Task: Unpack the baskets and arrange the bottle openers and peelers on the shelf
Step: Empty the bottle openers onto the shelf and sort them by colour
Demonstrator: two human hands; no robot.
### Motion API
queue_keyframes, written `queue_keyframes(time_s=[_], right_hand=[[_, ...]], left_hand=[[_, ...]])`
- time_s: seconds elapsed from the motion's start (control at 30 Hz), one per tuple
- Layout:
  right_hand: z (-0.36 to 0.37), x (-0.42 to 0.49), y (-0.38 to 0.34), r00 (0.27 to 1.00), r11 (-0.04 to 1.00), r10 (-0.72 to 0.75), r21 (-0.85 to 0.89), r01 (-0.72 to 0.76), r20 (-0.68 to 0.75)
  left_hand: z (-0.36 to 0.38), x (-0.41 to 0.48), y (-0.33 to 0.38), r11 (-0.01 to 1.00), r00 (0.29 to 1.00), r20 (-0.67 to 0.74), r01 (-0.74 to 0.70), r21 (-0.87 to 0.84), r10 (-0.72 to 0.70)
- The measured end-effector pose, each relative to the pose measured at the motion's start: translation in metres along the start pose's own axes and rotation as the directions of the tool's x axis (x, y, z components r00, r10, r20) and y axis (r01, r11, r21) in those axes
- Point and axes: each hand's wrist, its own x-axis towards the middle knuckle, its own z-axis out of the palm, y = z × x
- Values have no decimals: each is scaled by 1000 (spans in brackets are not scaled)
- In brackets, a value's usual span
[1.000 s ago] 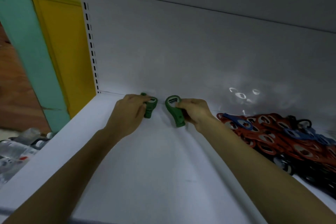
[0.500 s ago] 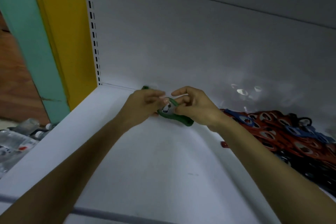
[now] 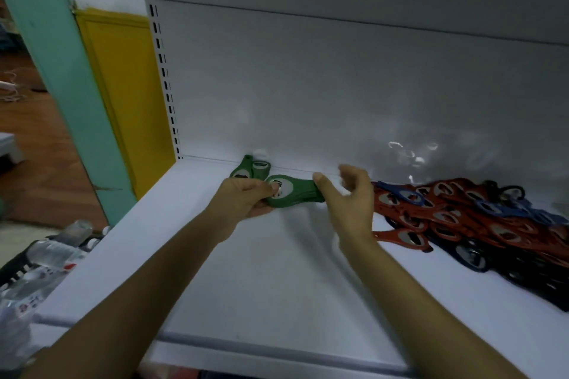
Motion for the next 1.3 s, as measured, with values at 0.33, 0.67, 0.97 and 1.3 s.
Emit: queue_keyframes(time_s=[0.33,0.67,0.97,1.3], right_hand=[[26,-17,-15,827,581,450,592,-558,338],[46,57,-15,792,771,524,221,-597,312],[86,96,4,722,813,582,-276,-512,375],[99,101,16,787,802,505,-531,-275,355]], left_hand=[[34,-7,-9,973,989,-128,-104,-205,79],[1,23,-7,733,803,-249,-305,608,541],[-46,73,-30,4,852,418,-441,897,315],[-47,80,-38,-11,830,408,-437,899,381]])
